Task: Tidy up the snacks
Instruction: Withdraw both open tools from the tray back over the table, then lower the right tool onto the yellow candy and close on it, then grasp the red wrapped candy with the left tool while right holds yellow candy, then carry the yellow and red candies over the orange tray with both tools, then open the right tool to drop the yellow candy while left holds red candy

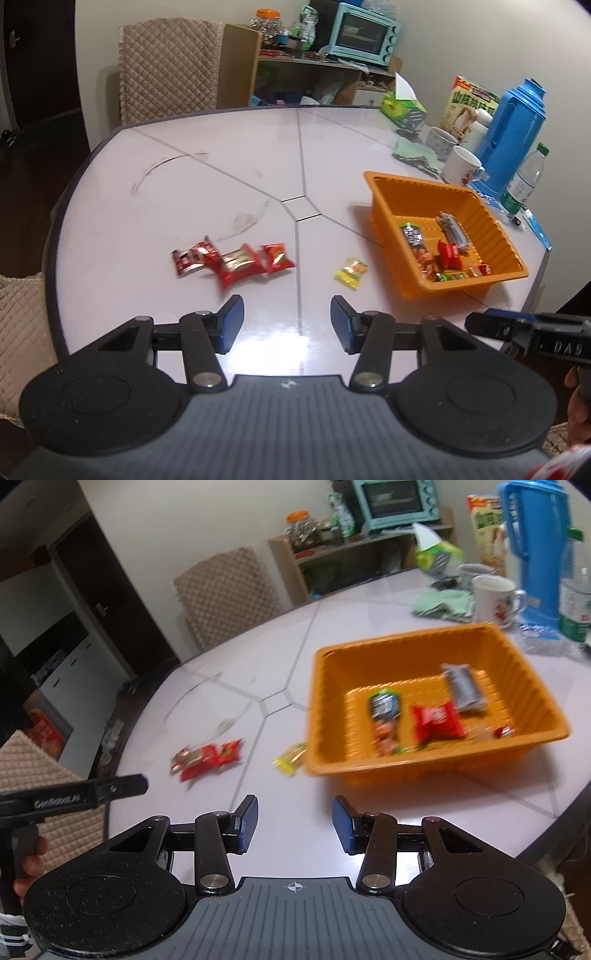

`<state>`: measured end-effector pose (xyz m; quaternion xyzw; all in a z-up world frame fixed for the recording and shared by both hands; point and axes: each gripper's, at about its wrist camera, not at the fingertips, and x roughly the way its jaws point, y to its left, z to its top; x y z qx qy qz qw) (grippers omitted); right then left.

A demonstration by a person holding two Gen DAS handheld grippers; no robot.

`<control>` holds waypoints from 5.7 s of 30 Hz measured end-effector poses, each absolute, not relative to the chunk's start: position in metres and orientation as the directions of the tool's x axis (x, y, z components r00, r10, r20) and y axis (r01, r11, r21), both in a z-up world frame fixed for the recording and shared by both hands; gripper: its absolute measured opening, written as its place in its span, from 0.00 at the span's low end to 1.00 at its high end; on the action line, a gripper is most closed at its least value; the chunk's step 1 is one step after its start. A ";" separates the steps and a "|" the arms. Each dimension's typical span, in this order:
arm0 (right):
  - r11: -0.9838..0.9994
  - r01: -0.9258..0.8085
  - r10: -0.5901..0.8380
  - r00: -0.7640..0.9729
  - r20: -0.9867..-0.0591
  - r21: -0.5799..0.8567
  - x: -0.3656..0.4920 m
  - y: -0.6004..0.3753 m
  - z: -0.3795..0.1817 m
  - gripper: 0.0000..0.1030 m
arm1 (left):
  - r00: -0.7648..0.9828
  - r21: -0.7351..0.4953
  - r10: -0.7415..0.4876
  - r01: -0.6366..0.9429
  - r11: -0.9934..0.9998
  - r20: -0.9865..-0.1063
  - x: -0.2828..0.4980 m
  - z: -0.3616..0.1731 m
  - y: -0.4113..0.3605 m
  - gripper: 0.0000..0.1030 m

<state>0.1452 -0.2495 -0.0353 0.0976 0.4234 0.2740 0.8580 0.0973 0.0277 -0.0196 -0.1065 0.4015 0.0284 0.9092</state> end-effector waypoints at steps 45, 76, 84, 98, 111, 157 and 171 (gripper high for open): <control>0.996 0.004 0.064 0.668 -0.741 0.089 0.223 -0.081 -0.121 0.43 | 0.647 -0.129 -0.043 -0.086 0.988 -0.762 0.190 -0.074 0.128 0.46; 0.954 -0.147 0.286 0.707 -0.647 0.261 0.227 -0.116 -0.081 0.21 | 0.601 -0.180 -0.195 0.085 0.980 -0.775 0.235 -0.092 0.066 0.36; 0.951 -0.103 0.275 0.712 -0.646 0.291 0.221 -0.149 -0.071 0.21 | 0.564 -0.151 -0.166 0.074 0.986 -0.809 0.246 -0.111 0.047 0.31; 0.942 -0.086 0.286 0.710 -0.644 0.325 0.211 -0.181 -0.063 0.21 | 0.552 -0.071 -0.085 0.047 0.996 -0.829 0.251 -0.123 0.026 0.19; 0.931 -0.121 0.323 0.716 -0.619 0.345 0.202 -0.200 -0.051 0.21 | 0.615 -0.106 -0.102 0.030 0.994 -0.782 0.228 -0.085 0.014 0.18; 0.857 -0.219 0.489 0.632 -0.601 0.467 0.325 -0.342 -0.068 0.22 | 0.633 -0.155 -0.221 0.160 0.975 -0.742 0.311 -0.050 -0.151 0.18; 0.831 -0.235 0.536 0.582 -0.611 0.505 0.357 -0.341 -0.082 0.36 | 0.621 -0.138 -0.203 0.151 0.979 -0.757 0.328 -0.058 -0.159 0.18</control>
